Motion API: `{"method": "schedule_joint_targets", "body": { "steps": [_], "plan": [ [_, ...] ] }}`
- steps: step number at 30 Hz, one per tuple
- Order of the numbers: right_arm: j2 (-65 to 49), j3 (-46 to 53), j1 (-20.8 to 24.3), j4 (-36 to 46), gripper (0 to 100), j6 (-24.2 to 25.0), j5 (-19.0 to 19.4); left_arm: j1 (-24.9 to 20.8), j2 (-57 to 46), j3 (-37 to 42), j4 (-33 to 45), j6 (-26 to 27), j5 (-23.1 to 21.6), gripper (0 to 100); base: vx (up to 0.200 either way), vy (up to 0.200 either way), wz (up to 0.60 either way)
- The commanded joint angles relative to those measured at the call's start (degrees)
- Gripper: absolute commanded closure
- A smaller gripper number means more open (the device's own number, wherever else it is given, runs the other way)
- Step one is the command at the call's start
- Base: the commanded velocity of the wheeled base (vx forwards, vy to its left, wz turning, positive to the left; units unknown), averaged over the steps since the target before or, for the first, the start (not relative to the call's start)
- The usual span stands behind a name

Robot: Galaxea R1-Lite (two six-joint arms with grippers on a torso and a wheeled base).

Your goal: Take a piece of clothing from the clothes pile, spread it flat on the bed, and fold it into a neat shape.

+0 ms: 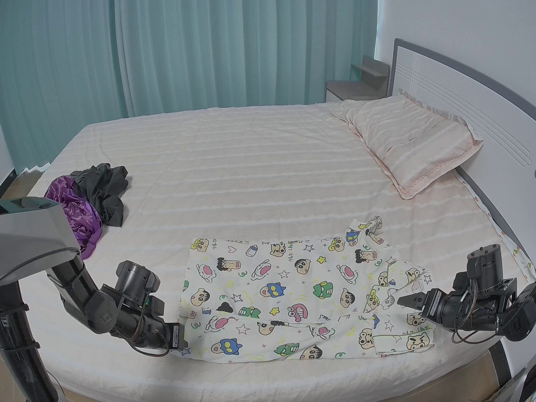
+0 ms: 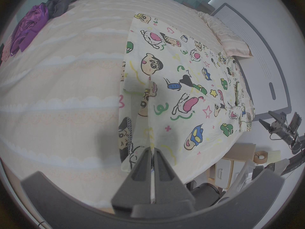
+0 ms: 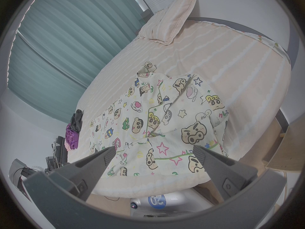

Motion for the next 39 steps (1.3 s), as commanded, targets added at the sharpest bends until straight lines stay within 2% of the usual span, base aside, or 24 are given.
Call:
{"method": "schedule_joint_targets", "body": {
  "steps": [1,10,22,23,28,33,35,39],
  "plan": [
    [0.00,0.00,0.02,-0.03,0,0.01,0.01,0.17,-3.03,3.10,0.28,0.69,0.26,100,0.000,0.000,0.00],
    [0.00,0.00,0.02,-0.03,0,0.01,0.01,0.08,-5.84,8.37,0.19,0.77,1.49,100,0.000,0.000,0.00],
    [0.00,0.00,0.02,-0.03,0,0.01,0.01,-0.10,-5.66,9.60,0.19,0.77,1.49,100,0.000,0.000,0.00],
    [-0.09,0.00,0.02,-0.03,0,0.01,0.01,-0.10,-5.66,9.60,0.19,0.69,1.49,0,0.000,0.000,0.00],
    [-0.27,-0.44,0.11,-0.03,0,-0.08,-0.34,0.26,-6.01,9.60,0.19,0.33,1.49,0,0.000,0.000,0.00],
    [-0.79,-1.41,-0.16,-0.03,0,-0.35,-0.51,3.59,-9.88,8.37,-0.25,-0.37,0.52,0,0.000,0.000,0.00],
    [-1.15,-1.32,-1.30,-0.03,0,-1.58,-0.34,3.86,-10.85,7.14,-0.34,-1.86,-0.45,0,0.000,0.000,0.00],
    [-1.41,0.53,-4.99,-0.12,0,-8.61,1.16,3.51,-10.85,3.27,-1.13,-7.66,-2.91,0,0.000,0.000,0.00]
  ]
}}
